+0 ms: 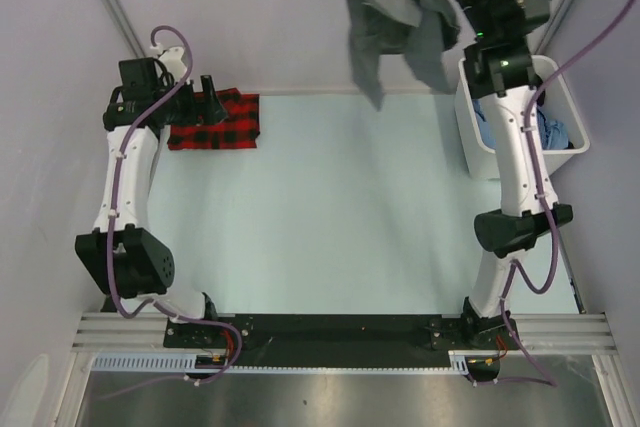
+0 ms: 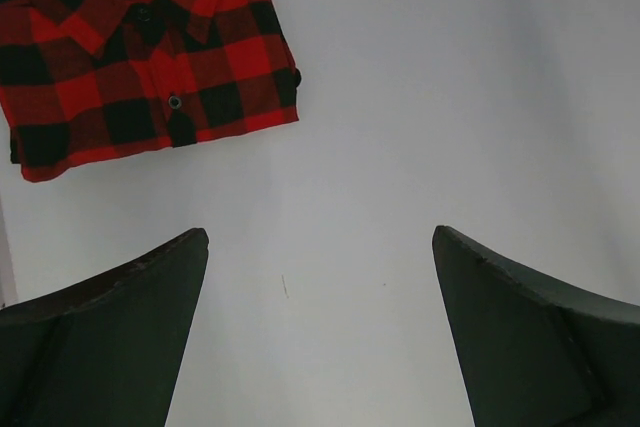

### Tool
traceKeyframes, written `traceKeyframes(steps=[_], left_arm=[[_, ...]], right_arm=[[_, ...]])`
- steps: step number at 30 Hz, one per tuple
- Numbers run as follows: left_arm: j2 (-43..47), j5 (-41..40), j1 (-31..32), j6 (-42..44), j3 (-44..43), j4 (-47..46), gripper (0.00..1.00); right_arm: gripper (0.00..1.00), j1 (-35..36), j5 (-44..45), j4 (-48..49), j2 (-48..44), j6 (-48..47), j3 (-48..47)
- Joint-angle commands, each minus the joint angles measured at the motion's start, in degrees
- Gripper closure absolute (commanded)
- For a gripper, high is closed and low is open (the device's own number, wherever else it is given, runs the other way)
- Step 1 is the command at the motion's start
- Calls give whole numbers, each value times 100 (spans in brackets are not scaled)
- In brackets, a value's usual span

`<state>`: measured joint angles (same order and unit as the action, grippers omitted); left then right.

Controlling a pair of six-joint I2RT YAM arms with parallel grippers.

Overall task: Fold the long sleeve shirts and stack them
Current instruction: Move the shirt to the center of the board, then flatten the shirt out

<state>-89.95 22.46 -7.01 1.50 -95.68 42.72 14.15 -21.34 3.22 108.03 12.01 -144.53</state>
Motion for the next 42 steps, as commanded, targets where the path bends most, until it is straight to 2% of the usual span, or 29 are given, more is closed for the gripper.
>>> traceKeyframes(steps=[1, 3, 6, 7, 8, 10, 11, 14, 16, 19, 20, 23, 26, 30, 35, 38, 42], left_arm=[[513, 321, 15, -115, 356, -325, 1], [627, 312, -46, -114, 462, -361, 1], [873, 356, -204, -88, 725, -449, 1], [935, 330, -266, -45, 883, -483, 1], [1075, 321, -292, 69, 980, -510, 1], [1207, 391, -345, 236, 1313, -563, 1], [1304, 434, -345, 446, 1419, -563, 1], [1489, 732, -337, 1033, 1911, -493, 1], [1647, 1170, -337, 1492, 2333, -370, 1], [1727, 1410, -154, 2396, 2869, -98, 1], [1753, 1315, -39, 2834, 3027, -80, 1], [1762, 632, 418, 3338, 3721, -324, 3], [1464, 208, 525, 3103, 4092, -1010, 4], [673, 101, 534, 2567, 3847, -1546, 5], [-83, -5, 534, 2092, 3714, -1758, 9], [-215, -171, 534, 2004, 3811, -1880, 12], [-382, -409, 516, 1916, 3811, -1960, 20]], right_arm=[[100, 790, 429, 838, -54, -515, -147], [100, 940, 560, 654, -325, -236, 274], [100, 861, 440, 381, -1264, 73, 2195], [100, 844, 342, 381, -1528, -14, 3610], [68, 844, 254, 355, -2035, -162, 4234], [23, 782, -131, -195, -2381, -435, 5830], [1, 739, -325, -539, -2539, -628, 6283], [0, 432, -343, -1393, -3093, -1147, 7408], [0, 308, -266, -1796, -3375, -1559, 7667], [0, 342, -642, -2289, -3306, -2147, 7808], [0, 403, -713, -2404, -3227, -2229, 7800], [0, 755, -793, -2739, -2780, -2580, 7703], [2, 1150, -662, -2714, -2235, -2844, 7528], [4, 1677, -432, -2809, -1321, -3090, 6852], [7, 2292, -160, -2889, -373, -3021, 5955], [8, 2582, 85, -2828, 93, -2757, 5621], [9, 2759, 551, -2836, 552, -2722, 5550]])
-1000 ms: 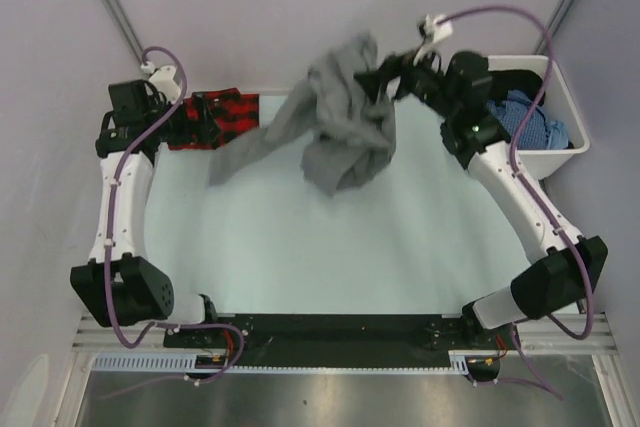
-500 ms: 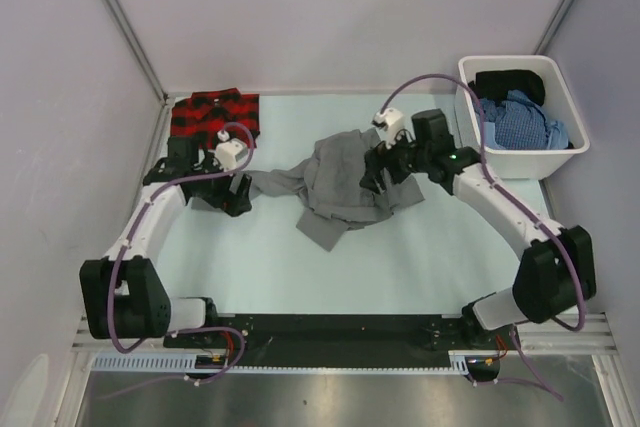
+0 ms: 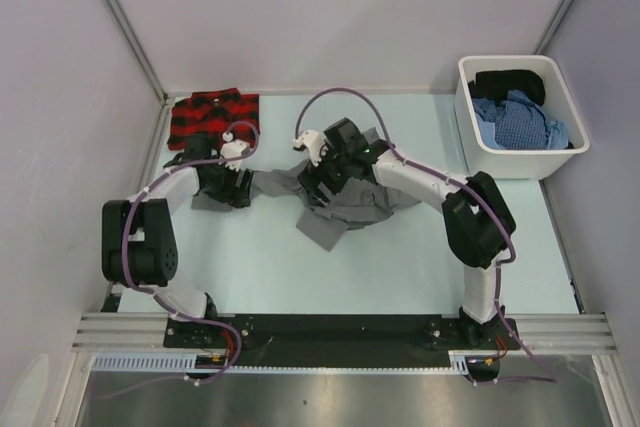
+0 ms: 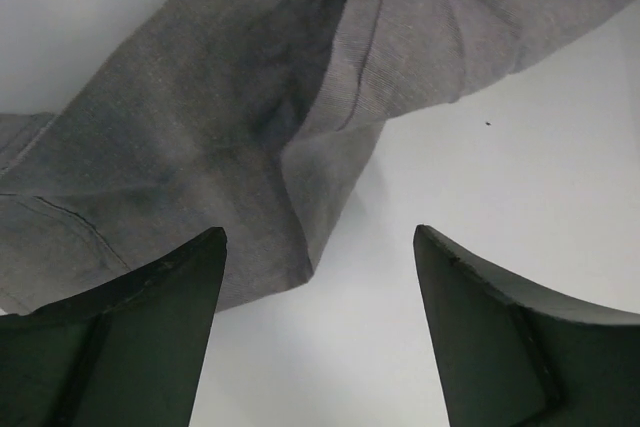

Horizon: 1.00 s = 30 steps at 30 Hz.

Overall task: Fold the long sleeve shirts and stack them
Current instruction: Flatten the shirt out

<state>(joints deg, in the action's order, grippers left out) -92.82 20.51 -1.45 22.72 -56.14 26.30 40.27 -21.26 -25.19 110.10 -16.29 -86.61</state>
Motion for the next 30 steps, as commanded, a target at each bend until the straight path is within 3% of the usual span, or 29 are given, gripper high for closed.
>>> traceKeyframes(steps=[1, 3, 6, 7, 8, 10, 14, 18, 25, 27, 30], left_arm=[[-114, -214, -31, -250, -160, -345, 24], [-201, -197, -30, -346, -230, -380, 33], [-359, -127, -65, -435, -537, -258, 65], [-377, 74, -126, -453, -660, -118, 91], [-369, 197, -197, -505, -931, -56, 100], [-238, 540, -478, -646, -1266, 111, 100], [105, 1225, -830, -883, -2311, 261, 100], [518, 1552, -857, -1015, -2797, 314, 100], [1607, 1122, -865, -1191, -2675, 96, 100], [2246, 1052, -918, -1252, -2385, -142, 100], [2916, 1620, -892, -1226, -2086, -573, 100]], right_arm=[[13, 148, 770, 5, 406, 135, -251], [22, 121, 999, 5, 477, 153, -260], [54, -10, 1273, -169, 494, -5, -417], [71, -80, 1308, -240, 494, -110, -514], [81, -159, 1273, -458, 494, -154, -619], [100, -492, 1203, -627, 460, -225, -1093], [100, -1082, 589, -1232, 459, -295, -2209], [100, -1469, -176, -1646, 363, -584, -2791], [100, -2207, -1047, -2086, -225, -1007, -2415], [100, -2383, -1195, -2060, -758, -1208, -1757], [100, -2331, -1389, -1964, -1637, -1692, -579]])
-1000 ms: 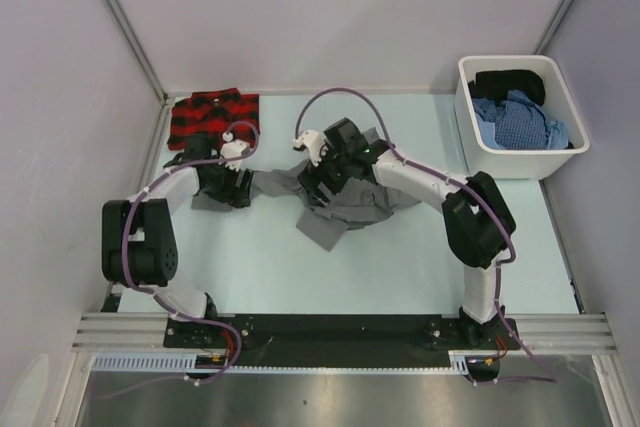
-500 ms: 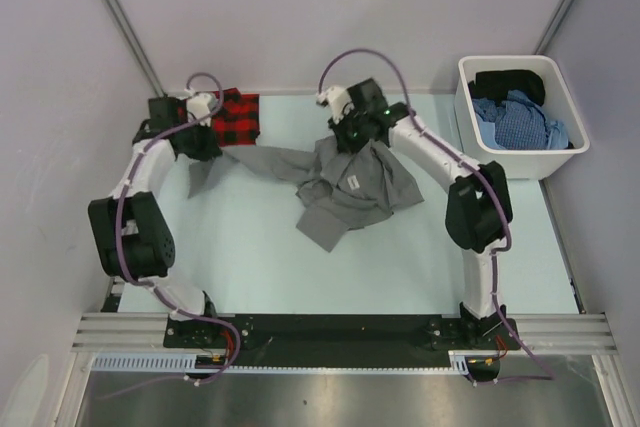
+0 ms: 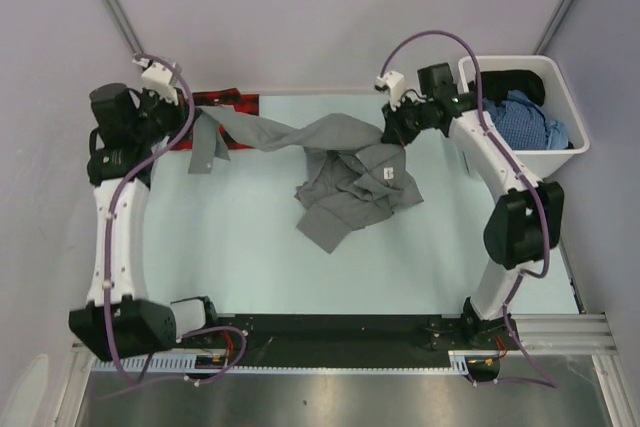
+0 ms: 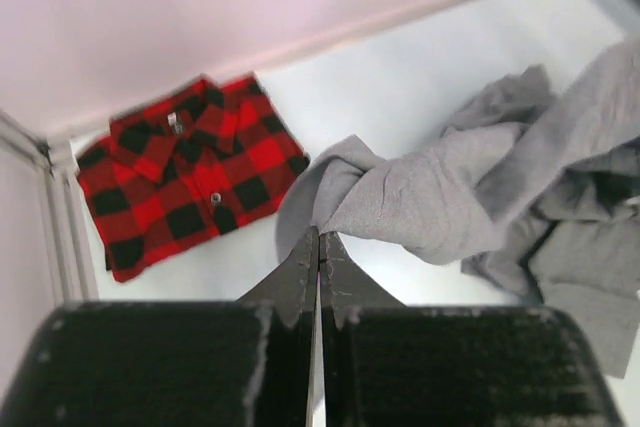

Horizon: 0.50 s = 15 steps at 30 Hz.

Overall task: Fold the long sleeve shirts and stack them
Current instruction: Flatten the shirt out

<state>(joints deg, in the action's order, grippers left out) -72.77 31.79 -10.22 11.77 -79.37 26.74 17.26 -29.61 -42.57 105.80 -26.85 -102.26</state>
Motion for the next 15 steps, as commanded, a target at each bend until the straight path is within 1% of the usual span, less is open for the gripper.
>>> traceKeyframes(steps=[1, 2, 3, 4, 5, 6, 7, 8, 10, 11, 12, 13, 14, 15], left_arm=[[975, 721, 54, -149, 256, -783, 100], [993, 654, 412, -44, 195, -793, 100], [967, 566, 650, 35, 133, -750, 100], [819, 478, 879, 97, 89, -749, 100], [669, 416, 1360, 184, -68, -749, 100], [511, 329, 1556, 168, -174, -802, 100], [57, 215, 1732, 98, -297, -880, 100], [-217, 100, 1943, -207, -603, -986, 100], [-893, 56, 2102, -534, -1069, -1328, 100], [-1601, -58, 2277, -857, -1663, -1443, 100], [-2078, -42, 2366, -974, -2043, -1557, 100], [-2509, -76, 2454, -1036, -2900, -1567, 99], [-3401, -338, 2620, -1289, -3343, -1584, 98], [-3845, -375, 2665, -1474, -3792, -1602, 89]], right_arm=[[100, 5, -607, -182, -1454, -707, 1284], [100, 75, -651, -60, -1674, -699, 1644], [100, 128, -721, 54, -2103, -629, 2222], [100, 146, -739, 177, -2264, -454, 2532], [100, 155, -740, 326, -2413, -383, 2753], [100, 155, -757, 345, -2563, -356, 3155], [100, 120, -731, 372, -2790, -365, 3316], [100, 77, -687, 381, -2906, -356, 3457], [100, -186, -687, 433, -3160, -356, 3818], [100, -266, -687, 433, -3205, -443, 3906], [100, -319, -643, 399, -3223, -513, 3959], [100, -441, -608, 329, -3223, -558, 4003], [100, -495, -590, 302, -3197, -662, 4012], [100, -565, -564, 232, -3162, -707, 4003]])
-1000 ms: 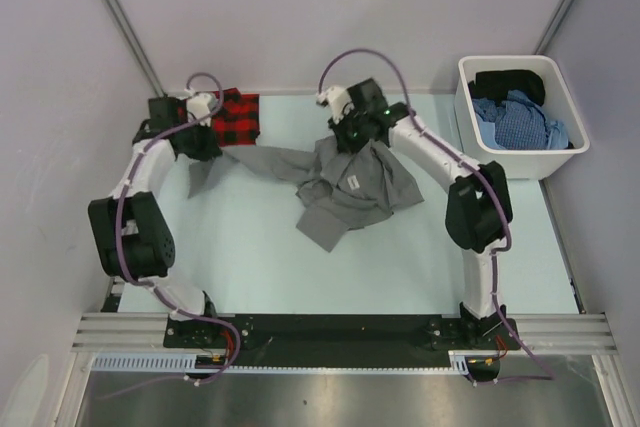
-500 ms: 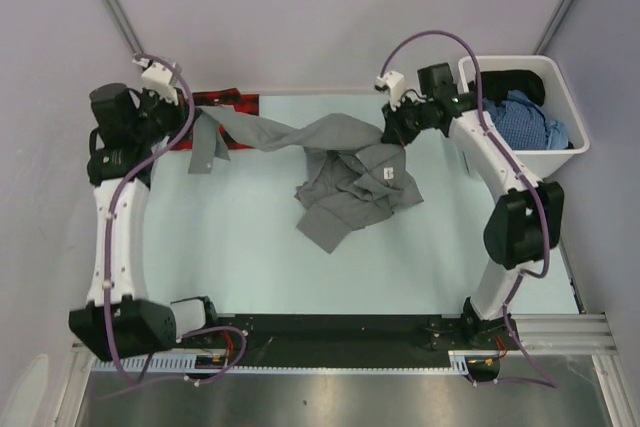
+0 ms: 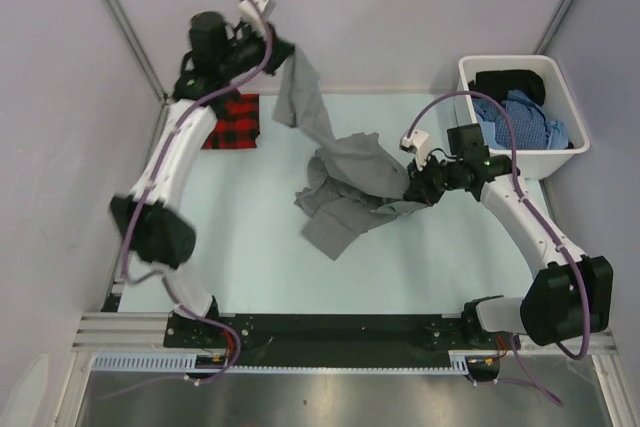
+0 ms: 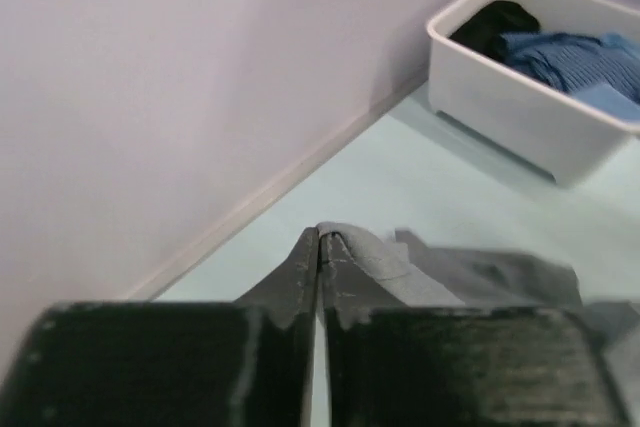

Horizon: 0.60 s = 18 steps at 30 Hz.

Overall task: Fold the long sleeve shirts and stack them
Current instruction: Flatten the shirt out

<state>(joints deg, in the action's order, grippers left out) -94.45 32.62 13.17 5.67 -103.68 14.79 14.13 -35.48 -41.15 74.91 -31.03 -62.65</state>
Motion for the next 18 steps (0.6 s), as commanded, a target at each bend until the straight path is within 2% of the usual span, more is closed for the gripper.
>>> traceKeyframes(steps=[1, 2, 3, 4, 5, 6, 7, 8, 9, 10, 11, 12, 13, 14, 18], left_arm=[[-2151, -467, 344, -1057, -2514, -258, 77], [-3157, -467, 353, -1199, -3178, 48, 67], [-3306, -563, 362, -1104, -3463, 329, 47], [-3255, -599, 362, -842, -3101, 323, 35], [-3072, -703, 353, -387, -2958, 471, 29], [-2922, -609, 310, -235, -2852, 1047, 25], [-2747, -347, 231, -111, -2338, 1279, 25], [-2493, 30, -22, -75, -1836, 1412, 25], [-1777, 678, -173, -110, -1188, 1248, 20], [-1421, 997, -505, -206, 176, 994, 18], [-1000, 1175, -639, -207, 799, 556, 16], [-456, 1376, -745, -111, 1293, 499, 15], [-251, 1344, -806, 316, 1915, 569, 15], [-136, 1230, -798, 512, 2122, 804, 15], [6, 1177, -737, 611, 2949, 894, 17]], right_arm=[[100, -322, 24, -7, -39, -316, 8], [100, -462, 24, -60, 31, -316, -19], [100, -542, 24, -69, 67, -273, -62], [100, -621, 33, -121, 93, -264, -115], [100, -735, -11, -157, 137, -229, -246], [100, -762, -28, -200, 172, -133, -343], [94, -789, -46, -270, 207, -62, -405], [68, -789, -72, -297, 277, 8, -510], [52, -772, -99, -306, 322, 122, -546], [42, -754, -134, -272, 383, 349, -581], [30, -728, -186, -228, 427, 491, -660], [27, -649, -187, -36, 584, 649, -704], [23, -605, -169, 97, 664, 972, -739], [18, -561, -65, 220, 778, 1115, -792], [16, -359, 331, 844, 1611, 1546, -1282]])
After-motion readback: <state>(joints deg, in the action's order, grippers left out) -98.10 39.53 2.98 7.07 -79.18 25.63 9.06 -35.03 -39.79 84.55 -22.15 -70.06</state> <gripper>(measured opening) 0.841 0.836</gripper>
